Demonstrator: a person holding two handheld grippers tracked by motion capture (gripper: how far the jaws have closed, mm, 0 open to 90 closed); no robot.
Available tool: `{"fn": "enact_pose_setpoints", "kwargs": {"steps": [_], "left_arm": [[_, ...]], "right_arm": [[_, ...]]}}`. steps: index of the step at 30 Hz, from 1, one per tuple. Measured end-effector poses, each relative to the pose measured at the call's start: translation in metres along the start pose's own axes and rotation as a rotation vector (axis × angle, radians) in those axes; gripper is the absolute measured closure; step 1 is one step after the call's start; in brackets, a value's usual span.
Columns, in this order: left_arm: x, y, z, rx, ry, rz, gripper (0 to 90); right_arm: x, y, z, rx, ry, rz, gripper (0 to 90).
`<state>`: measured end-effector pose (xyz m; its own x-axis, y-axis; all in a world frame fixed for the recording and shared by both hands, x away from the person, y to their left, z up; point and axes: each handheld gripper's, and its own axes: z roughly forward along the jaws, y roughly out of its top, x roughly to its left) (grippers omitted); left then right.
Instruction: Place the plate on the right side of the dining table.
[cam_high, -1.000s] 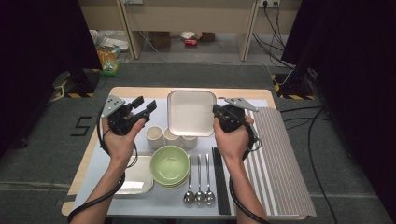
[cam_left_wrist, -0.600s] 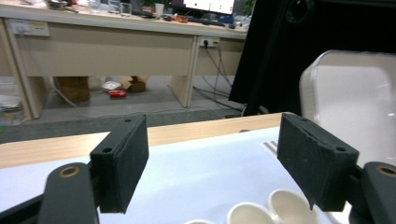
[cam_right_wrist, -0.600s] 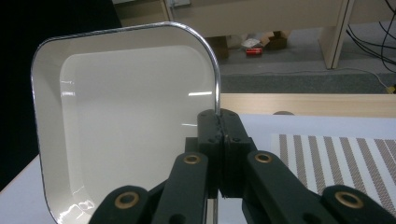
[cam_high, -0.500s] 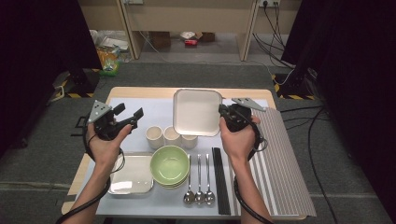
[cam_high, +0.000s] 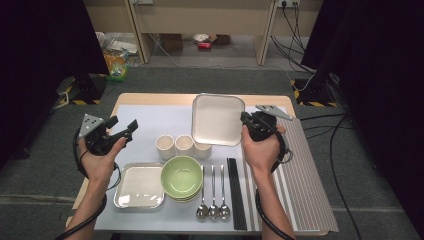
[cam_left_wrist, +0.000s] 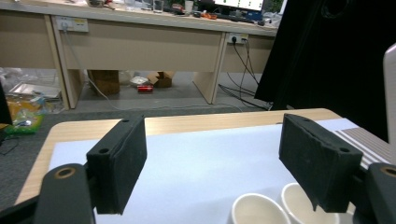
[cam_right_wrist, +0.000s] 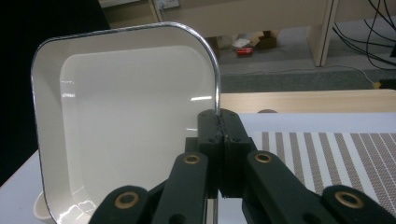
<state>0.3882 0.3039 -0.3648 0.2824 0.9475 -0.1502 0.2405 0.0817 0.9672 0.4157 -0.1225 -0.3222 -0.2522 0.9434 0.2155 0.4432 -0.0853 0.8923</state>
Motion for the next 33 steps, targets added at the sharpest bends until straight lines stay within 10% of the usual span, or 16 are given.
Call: {"fn": "enact_pose_setpoints", "kwargs": {"steps": [33], "left_arm": [[0.036,-0.043,-0.017,0.036,0.071,-0.027,22.3]], "right_arm": [[-0.058,-0.003,-0.028,0.006,-0.111,0.067,89.4]]}}
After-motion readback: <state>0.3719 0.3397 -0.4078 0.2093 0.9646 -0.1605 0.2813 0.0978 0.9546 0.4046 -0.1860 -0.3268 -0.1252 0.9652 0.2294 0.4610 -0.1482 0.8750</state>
